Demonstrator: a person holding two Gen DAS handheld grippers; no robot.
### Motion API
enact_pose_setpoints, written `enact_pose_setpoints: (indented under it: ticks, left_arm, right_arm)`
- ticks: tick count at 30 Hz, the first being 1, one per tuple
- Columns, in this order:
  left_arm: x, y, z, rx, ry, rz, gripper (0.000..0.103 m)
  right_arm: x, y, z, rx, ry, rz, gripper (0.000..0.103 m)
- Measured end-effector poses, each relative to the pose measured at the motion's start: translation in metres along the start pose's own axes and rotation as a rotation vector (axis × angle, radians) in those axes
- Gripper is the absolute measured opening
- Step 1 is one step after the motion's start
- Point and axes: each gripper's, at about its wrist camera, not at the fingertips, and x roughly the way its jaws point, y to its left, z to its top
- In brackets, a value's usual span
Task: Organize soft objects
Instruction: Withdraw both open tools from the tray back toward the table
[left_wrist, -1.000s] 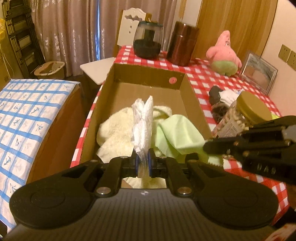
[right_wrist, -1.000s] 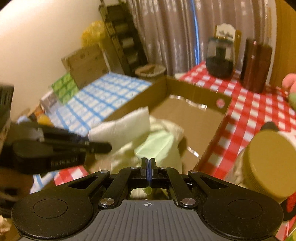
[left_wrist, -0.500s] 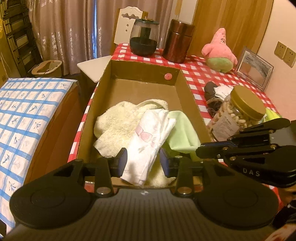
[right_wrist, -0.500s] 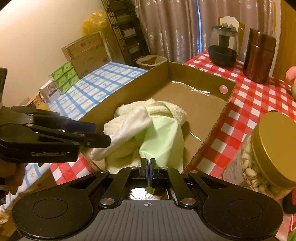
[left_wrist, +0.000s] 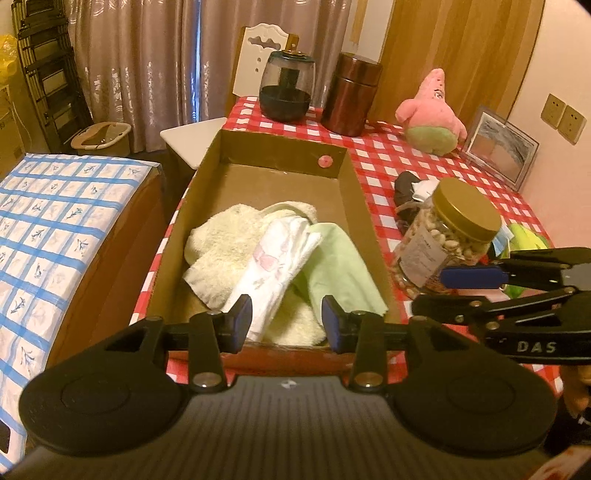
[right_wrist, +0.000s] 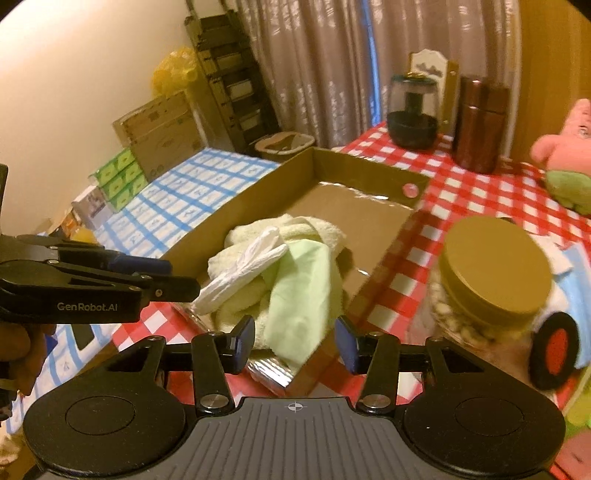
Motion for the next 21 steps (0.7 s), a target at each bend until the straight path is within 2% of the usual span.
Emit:
enact_pose_setpoints:
  ticks: [8, 15, 17, 19, 21]
  left_arm:
    - [-0.014, -0.026, -0.002, 0.024, 0.009, -0.002, 0.045]
    - [-0.028, -0.053, -0.003, 0.063, -0.005, -0.022, 0.067]
    - [-0.031, -0.059, -0.002, 0.071, -0.009, -0.032, 0.071]
    - [-0.034, -0.066, -0.002, 0.079, -0.015, -0.043, 0.080]
    - [-0.037, -0.073, -0.001, 0.087, -0.023, -0.056, 0.082]
  right_arm:
    - [-0.044, -0.014, -0.017, 0.066, -0.028, -0.102, 0.051]
    - [-0.082, -0.028, -0.034, 0.133, -0.058, -0.160, 0.053]
    - [-0.091, -0.032, -0.038, 0.143, -0.060, -0.180, 0.056]
    - [-0.101, -0.036, -0.042, 0.153, -0.066, -0.201, 0.059]
    - [-0.110, -0.040, -0.046, 0.162, -0.070, -0.223, 0.061]
